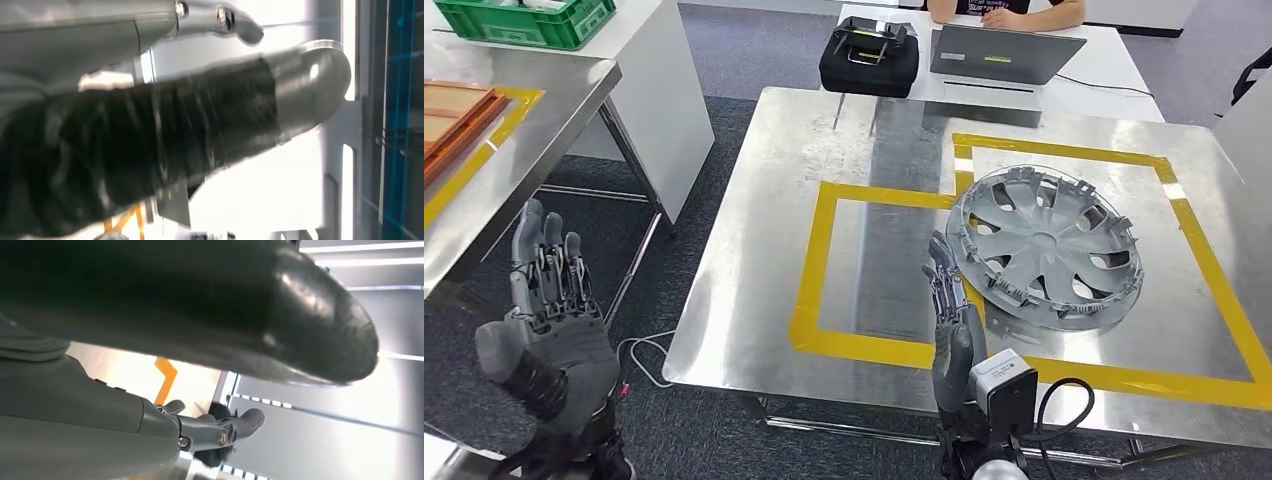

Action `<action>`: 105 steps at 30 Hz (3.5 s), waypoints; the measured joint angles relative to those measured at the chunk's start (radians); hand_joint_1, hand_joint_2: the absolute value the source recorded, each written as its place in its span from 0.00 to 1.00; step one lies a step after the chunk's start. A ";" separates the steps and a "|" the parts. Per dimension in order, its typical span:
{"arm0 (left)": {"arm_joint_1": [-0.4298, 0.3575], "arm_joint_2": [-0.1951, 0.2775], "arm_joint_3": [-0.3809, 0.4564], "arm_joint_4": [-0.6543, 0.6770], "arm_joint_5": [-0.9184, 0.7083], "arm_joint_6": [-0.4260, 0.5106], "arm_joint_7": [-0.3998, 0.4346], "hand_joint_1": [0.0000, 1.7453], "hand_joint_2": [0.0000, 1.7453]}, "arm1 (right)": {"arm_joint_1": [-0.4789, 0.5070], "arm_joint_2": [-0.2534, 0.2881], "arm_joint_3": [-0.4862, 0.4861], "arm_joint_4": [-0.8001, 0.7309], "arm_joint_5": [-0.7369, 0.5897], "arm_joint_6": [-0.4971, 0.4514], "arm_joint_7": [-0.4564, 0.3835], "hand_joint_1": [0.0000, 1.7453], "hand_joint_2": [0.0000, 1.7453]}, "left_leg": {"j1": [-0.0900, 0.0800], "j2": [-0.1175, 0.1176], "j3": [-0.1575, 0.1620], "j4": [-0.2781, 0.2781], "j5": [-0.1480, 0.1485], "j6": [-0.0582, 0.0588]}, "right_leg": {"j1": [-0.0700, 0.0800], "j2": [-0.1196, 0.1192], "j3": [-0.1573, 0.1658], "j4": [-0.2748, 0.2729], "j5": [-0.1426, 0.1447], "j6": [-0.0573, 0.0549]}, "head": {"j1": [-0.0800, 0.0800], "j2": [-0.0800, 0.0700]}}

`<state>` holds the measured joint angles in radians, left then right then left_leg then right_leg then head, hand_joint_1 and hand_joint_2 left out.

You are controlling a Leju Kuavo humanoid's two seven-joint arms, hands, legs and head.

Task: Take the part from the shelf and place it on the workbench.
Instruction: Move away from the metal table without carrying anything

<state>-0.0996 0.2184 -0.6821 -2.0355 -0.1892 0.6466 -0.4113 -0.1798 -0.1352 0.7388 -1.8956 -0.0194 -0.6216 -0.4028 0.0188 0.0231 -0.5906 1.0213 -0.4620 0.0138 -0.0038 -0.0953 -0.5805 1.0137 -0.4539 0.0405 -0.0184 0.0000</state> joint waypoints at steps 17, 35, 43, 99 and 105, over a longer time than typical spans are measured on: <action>0.000 0.001 0.000 0.001 0.001 0.000 0.002 0.00 0.00 | -0.002 0.000 0.004 0.002 -0.001 0.002 0.000 0.00 0.00 | -0.002 -0.105 -0.083 0.034 0.031 -0.023 | -0.001 0.117 0.044 -0.034 -0.007 -0.045 | 0.045 0.000; 0.000 0.003 -0.001 0.006 0.003 0.001 0.001 0.00 0.00 | 0.008 0.000 0.008 0.006 -0.005 0.002 0.000 0.00 0.00 | 0.003 -0.024 -0.004 -0.010 0.016 0.022 | -0.007 0.081 -0.103 0.215 -0.116 0.019 | 0.027 0.000; 0.000 0.003 -0.001 0.006 0.004 0.000 0.001 0.00 0.00 | 0.007 -0.001 0.008 0.007 -0.004 -0.004 0.004 0.00 0.00 | -0.004 -0.041 -0.039 -0.009 0.050 0.004 | 0.009 0.091 0.040 -0.011 -0.042 -0.022 | 0.047 0.000; 0.002 0.008 0.002 0.014 0.021 -0.011 -0.007 0.00 0.00 | 0.016 -0.002 0.007 0.014 -0.001 -0.023 0.003 0.00 0.00 | -0.003 -0.027 -0.016 -0.015 0.033 0.029 | -0.003 0.090 -0.101 0.249 -0.116 0.014 | 0.026 0.000; 0.000 0.008 0.002 0.014 0.021 -0.014 -0.007 0.00 0.00 | 0.013 -0.002 0.007 0.014 -0.001 -0.026 0.003 0.00 0.00 | -0.005 -0.027 -0.035 -0.014 0.059 0.000 | 0.007 0.091 0.049 -0.016 -0.033 -0.015 | 0.037 0.000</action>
<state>-0.0991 0.2262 -0.6802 -2.0218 -0.1682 0.6331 -0.4183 -0.1673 -0.1377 0.7456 -1.8818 -0.0202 -0.6473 -0.3994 0.0142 -0.0043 -0.6259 1.0074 -0.4030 0.0141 0.0036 -0.0043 -0.5314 0.9977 -0.4866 0.0252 0.0185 0.0000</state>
